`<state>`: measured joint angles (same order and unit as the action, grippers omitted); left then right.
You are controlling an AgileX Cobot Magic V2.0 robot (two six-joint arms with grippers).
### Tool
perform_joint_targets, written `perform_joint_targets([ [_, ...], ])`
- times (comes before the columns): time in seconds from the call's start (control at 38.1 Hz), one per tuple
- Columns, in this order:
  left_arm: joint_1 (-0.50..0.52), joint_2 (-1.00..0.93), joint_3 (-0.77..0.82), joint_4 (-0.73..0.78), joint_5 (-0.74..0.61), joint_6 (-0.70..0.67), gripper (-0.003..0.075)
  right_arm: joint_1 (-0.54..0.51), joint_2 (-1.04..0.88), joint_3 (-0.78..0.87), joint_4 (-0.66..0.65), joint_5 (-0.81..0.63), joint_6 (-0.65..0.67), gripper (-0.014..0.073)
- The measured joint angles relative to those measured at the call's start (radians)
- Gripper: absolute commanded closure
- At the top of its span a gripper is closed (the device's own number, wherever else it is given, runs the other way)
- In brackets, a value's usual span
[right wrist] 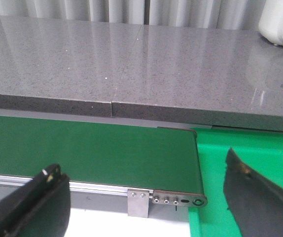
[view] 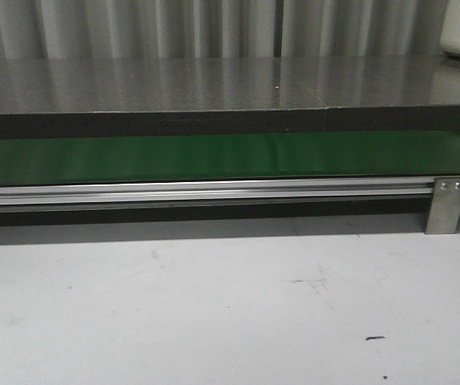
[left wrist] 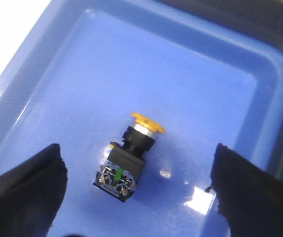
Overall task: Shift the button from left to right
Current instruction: 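Grasp the yellow-capped push-button in the blue tray with the left gripper, then carry the button over the green belt and lower it with the left gripper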
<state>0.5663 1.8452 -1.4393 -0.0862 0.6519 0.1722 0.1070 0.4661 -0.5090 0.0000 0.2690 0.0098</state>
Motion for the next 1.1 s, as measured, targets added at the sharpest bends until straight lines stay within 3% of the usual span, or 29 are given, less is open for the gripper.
perform_joint_targets([
  [0.24, 0.002, 0.234, -0.165, -0.008, 0.163, 0.122, 0.0158, 0.000, 0.000, 0.000, 0.000, 0.000, 0.000, -0.0050],
  [0.68, 0.002, 0.343, -0.236, 0.046, 0.191, 0.131, 0.0180, 0.000, 0.000, 0.000, 0.000, 0.000, 0.000, -0.0050],
  [0.73, 0.002, 0.349, -0.236, 0.048, 0.194, 0.131, 0.0230, 0.000, 0.000, 0.000, 0.000, 0.000, 0.000, -0.0050],
  [0.95, 0.002, 0.351, -0.236, 0.063, 0.196, 0.132, 0.0559, 0.000, 0.000, 0.000, 0.000, 0.000, 0.000, -0.0050],
  [1.1, 0.002, 0.351, -0.236, 0.069, 0.202, 0.132, 0.0743, 0.000, 0.000, 0.000, 0.000, 0.000, 0.000, -0.0050],
])
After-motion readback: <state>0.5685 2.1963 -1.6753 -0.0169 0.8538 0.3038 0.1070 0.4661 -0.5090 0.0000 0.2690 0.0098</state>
